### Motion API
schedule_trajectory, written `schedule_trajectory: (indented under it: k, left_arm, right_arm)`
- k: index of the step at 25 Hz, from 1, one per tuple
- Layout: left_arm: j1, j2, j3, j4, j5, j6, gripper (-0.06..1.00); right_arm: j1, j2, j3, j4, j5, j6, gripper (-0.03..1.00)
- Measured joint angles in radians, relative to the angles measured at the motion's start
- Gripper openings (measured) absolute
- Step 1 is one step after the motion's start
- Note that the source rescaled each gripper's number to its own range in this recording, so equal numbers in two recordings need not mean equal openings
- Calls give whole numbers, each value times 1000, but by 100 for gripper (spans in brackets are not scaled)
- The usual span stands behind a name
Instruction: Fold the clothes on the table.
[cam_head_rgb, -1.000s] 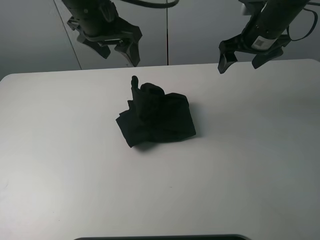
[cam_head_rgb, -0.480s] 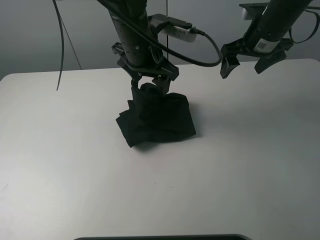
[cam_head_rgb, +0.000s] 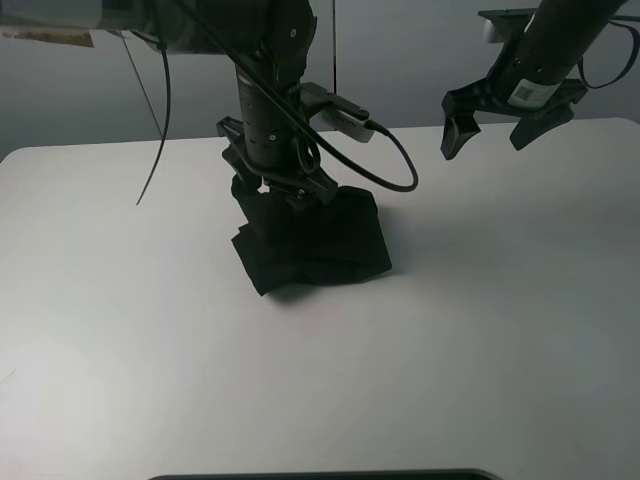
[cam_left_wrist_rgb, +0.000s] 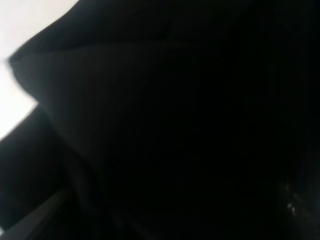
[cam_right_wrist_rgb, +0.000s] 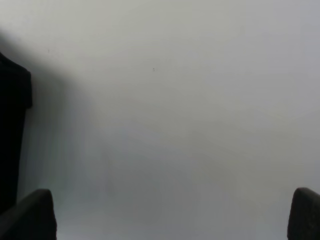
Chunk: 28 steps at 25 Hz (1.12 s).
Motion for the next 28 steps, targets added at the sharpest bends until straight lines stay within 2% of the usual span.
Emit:
schedule_trajectory:
  k: [2,6,11,16,23,28]
  left_arm:
    - [14,0,0,41,25,-16,98]
    - [61,0,0,74,31,-29,98]
    - [113,0,0,69,33,-35,98]
    - [129,0,10,61,33,-14,98]
    - [186,0,176,35,3,-1,98]
    - [191,-82,217,17,-71,1,98]
  right_arm:
    - [0,0,0,-4,-2,0,100]
    - [0,0,0,-4,-4,0,100]
    - [0,0,0,-4,-4,-11,100]
    - [0,0,0,-4,-4,-16,100]
    - [0,0,12,-9,-19,-18,100]
    - [0,-2,48,-9,-33,-24,100]
